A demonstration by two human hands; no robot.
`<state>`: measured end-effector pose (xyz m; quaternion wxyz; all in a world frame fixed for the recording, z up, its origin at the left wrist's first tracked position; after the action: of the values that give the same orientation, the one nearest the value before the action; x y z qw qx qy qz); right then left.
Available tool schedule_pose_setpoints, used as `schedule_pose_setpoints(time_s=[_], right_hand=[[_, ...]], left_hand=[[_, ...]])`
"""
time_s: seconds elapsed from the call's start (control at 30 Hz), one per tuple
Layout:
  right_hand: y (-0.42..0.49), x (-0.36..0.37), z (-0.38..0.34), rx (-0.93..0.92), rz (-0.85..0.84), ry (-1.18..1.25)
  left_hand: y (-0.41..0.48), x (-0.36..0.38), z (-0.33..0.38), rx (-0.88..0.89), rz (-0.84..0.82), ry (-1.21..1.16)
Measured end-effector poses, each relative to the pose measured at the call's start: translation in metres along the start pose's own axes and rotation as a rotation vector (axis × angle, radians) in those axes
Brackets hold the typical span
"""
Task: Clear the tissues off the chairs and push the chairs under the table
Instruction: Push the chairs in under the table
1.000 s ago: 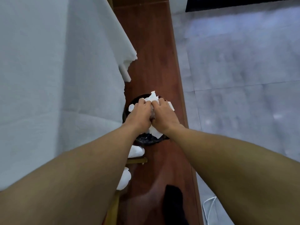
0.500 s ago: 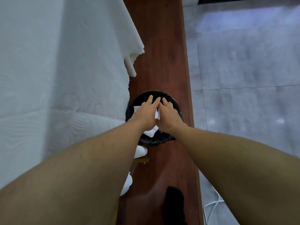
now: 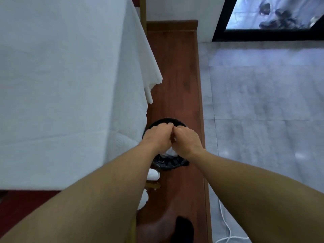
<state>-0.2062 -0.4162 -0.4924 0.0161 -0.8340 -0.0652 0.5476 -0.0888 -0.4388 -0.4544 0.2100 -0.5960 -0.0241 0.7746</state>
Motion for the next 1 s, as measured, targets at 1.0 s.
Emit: schedule_pose_setpoints(time_s=[1.0], right_hand=[[-0.169, -0.244, -0.613, -0.618, 0.290, -0.127]], left_hand=[[-0.495, -0.438, -0.226, -0.327, 0.612, 0.160]])
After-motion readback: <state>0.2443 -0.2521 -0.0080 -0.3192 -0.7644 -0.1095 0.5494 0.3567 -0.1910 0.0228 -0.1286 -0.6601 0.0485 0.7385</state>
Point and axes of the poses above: each hand's wrist, its own y-axis towards the middle knuckle, its own x-axis out of the palm, z = x × y, the point moved 1 cm from there along y, towards the middle knuckle, and after that the axes turned 12 degrees about z, right-handed, at the moved point
